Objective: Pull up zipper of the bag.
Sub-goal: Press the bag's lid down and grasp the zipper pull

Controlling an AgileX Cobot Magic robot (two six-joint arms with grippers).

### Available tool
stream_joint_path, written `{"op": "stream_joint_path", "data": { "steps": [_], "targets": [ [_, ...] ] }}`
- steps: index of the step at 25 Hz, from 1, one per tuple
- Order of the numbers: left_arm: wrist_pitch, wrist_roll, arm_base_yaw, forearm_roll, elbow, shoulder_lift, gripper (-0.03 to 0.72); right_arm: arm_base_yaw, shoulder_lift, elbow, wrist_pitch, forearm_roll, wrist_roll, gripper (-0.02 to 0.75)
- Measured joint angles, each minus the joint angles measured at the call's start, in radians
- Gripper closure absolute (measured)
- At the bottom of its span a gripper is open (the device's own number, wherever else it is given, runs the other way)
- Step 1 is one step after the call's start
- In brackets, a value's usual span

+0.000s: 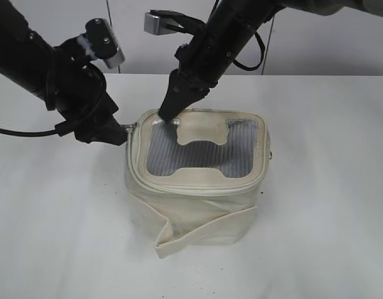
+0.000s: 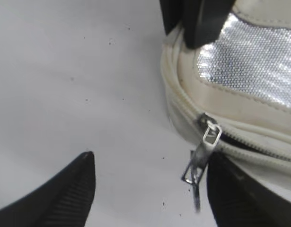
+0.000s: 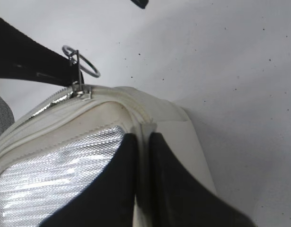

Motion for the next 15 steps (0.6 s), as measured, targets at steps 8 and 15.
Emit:
{"op": "stream_joint_path", "data": {
  "steps": [8,15],
  "targets": [
    [-0.027,0.000,-0.021,0.007,0.000,0.036,0.323,0.000,0.000,0.000,0.000,0.000,0.000,0.686],
    [-0.027,0.000,-0.033,0.014,0.000,0.037,0.691,0.000,0.000,0.000,0.000,0.000,0.000,0.686]
  ]
}}
